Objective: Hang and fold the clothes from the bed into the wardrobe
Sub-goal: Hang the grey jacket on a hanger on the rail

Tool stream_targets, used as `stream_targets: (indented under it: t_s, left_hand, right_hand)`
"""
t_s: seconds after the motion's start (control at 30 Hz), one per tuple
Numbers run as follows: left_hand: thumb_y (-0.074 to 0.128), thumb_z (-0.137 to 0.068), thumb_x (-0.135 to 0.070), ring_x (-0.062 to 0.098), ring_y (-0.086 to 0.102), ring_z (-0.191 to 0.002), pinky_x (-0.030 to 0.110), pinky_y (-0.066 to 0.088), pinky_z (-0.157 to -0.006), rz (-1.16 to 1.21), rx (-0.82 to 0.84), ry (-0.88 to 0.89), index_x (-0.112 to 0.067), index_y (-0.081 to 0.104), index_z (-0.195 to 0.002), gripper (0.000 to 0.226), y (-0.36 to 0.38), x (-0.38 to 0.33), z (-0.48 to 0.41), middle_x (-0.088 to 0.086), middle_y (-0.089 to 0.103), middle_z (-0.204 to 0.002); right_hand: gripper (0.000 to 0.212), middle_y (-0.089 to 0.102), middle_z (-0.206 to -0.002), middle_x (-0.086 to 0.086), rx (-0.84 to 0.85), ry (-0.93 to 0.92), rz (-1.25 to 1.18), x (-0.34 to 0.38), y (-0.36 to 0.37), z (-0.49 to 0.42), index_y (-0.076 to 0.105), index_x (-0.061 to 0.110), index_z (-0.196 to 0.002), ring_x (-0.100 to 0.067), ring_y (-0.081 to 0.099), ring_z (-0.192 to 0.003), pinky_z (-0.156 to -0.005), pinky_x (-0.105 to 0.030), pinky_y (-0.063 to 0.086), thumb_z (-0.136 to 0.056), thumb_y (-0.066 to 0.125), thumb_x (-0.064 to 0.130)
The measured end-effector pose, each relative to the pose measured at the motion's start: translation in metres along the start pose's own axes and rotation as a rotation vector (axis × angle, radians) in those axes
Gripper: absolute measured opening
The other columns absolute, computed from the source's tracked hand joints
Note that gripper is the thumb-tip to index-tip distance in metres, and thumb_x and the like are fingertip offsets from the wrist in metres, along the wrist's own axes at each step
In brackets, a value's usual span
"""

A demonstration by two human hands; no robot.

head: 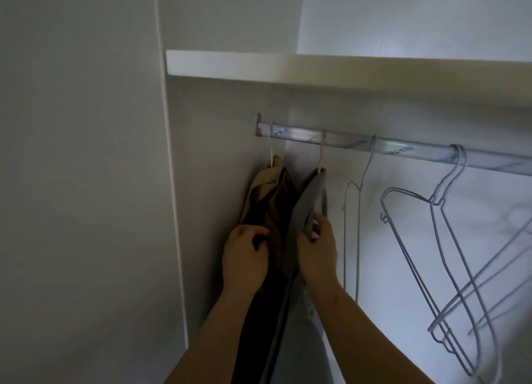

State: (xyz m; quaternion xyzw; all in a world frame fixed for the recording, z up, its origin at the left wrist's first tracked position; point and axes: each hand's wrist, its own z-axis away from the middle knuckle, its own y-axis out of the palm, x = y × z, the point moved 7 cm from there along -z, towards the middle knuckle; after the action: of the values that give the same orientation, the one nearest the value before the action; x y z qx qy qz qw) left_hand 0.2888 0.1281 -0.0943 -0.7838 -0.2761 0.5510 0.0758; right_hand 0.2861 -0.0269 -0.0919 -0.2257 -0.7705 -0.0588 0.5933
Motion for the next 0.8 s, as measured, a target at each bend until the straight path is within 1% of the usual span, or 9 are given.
stream_targets:
  t_s: [0.13, 0.3, 0.4, 0.47, 0.53, 0.6, 0.67, 0.7, 0.8]
  left_hand:
    - [0.054, -0.088, -0.003, 0.018, 0.047, -0.113, 0.016, 0.031, -0.092, -0.021, 0.06, -0.045, -0.016, 0.065, -0.106, 0.024, 0.0, 0.012, 0.021, 0.005, 0.049, -0.122]
    - [0.055, -0.089, -0.006, 0.01, 0.045, -0.102, 0.009, 0.03, -0.089, -0.001, 0.079, -0.09, -0.019, 0.064, -0.106, 0.022, -0.006, 0.026, 0.043, -0.002, 0.041, -0.115]
    - [0.055, -0.089, -0.01, 0.009, 0.046, -0.088, 0.007, 0.032, -0.077, -0.009, 0.092, -0.125, -0.023, 0.062, -0.105, 0.022, -0.009, 0.033, 0.046, -0.006, 0.035, -0.105]
    - [0.055, -0.089, -0.012, 0.011, 0.047, -0.083, 0.01, 0.033, -0.069, -0.038, 0.102, -0.134, -0.026, 0.062, -0.104, 0.022, -0.01, 0.036, 0.046, -0.007, 0.034, -0.101]
    - [0.056, -0.088, -0.012, 0.011, 0.048, -0.08, 0.006, 0.032, -0.064, -0.014, 0.107, -0.129, -0.028, 0.062, -0.098, 0.02, -0.01, 0.036, 0.045, -0.008, 0.035, -0.095]
    - [0.057, -0.088, -0.012, 0.006, 0.047, -0.077, 0.002, 0.033, -0.062, 0.034, 0.106, -0.129, -0.032, 0.06, -0.089, 0.02, -0.011, 0.038, 0.043, -0.01, 0.034, -0.09]
    - [0.056, -0.089, -0.015, 0.001, 0.046, -0.074, 0.005, 0.034, -0.061, 0.043, 0.104, -0.158, -0.036, 0.057, -0.084, 0.022, -0.012, 0.042, 0.041, -0.011, 0.034, -0.09]
    - [0.055, -0.089, -0.016, 0.001, 0.046, -0.073, 0.008, 0.034, -0.061, 0.036, 0.101, -0.173, -0.037, 0.057, -0.082, 0.021, -0.012, 0.044, 0.04, -0.011, 0.034, -0.09]
    - [0.056, -0.089, -0.02, -0.001, 0.045, -0.073, 0.004, 0.032, -0.056, 0.023, 0.107, -0.165, -0.037, 0.057, -0.079, 0.02, -0.007, 0.042, 0.039, -0.012, 0.033, -0.088]
  right_hand:
    - [0.044, 0.049, -0.134, -0.012, -0.012, 0.011, 0.212, -0.029, -0.003, 0.022, 0.039, 0.012, -0.139, -0.027, 0.047, -0.122, -0.101, -0.047, 0.041, -0.097, 0.044, 0.022]
    - [0.046, 0.052, -0.128, -0.018, -0.046, 0.366, 0.354, -0.069, -0.029, 0.02, 0.042, 0.011, -0.134, -0.036, 0.049, -0.116, -0.098, -0.046, 0.04, -0.098, 0.034, 0.039]
    - [0.04, 0.049, -0.126, -0.021, -0.079, 0.455, 0.335, -0.073, -0.038, 0.016, 0.041, 0.008, -0.131, -0.039, 0.048, -0.113, -0.098, -0.05, 0.039, -0.099, 0.035, 0.031]
    - [0.038, 0.05, -0.124, -0.021, -0.098, 0.44, 0.334, -0.072, -0.04, 0.015, 0.042, 0.009, -0.131, -0.039, 0.048, -0.111, -0.098, -0.053, 0.039, -0.098, 0.036, 0.027]
    - [0.035, 0.054, -0.122, -0.021, -0.165, 0.404, 0.368, -0.07, -0.057, 0.014, 0.047, 0.009, -0.127, -0.039, 0.051, -0.11, -0.097, -0.05, 0.039, -0.096, 0.038, 0.022]
    - [0.032, 0.057, -0.116, -0.025, -0.252, 0.374, 0.404, -0.07, -0.084, 0.013, 0.052, 0.003, -0.121, -0.04, 0.054, -0.102, -0.089, -0.044, 0.041, -0.094, 0.04, 0.014]
    - [0.029, 0.058, -0.104, -0.026, -0.308, 0.384, 0.393, -0.074, -0.108, 0.015, 0.053, -0.005, -0.116, -0.033, 0.052, -0.085, -0.075, -0.038, 0.039, -0.093, 0.039, 0.006]
    - [0.028, 0.058, -0.101, -0.026, -0.316, 0.389, 0.394, -0.076, -0.113, 0.016, 0.053, -0.007, -0.114, -0.032, 0.051, -0.082, -0.073, -0.037, 0.038, -0.093, 0.038, 0.004]
    - [0.028, 0.058, -0.109, -0.027, -0.242, 0.36, 0.412, -0.073, -0.094, 0.022, 0.053, -0.005, -0.115, -0.038, 0.056, -0.096, -0.08, -0.04, 0.041, -0.094, 0.036, 0.005]
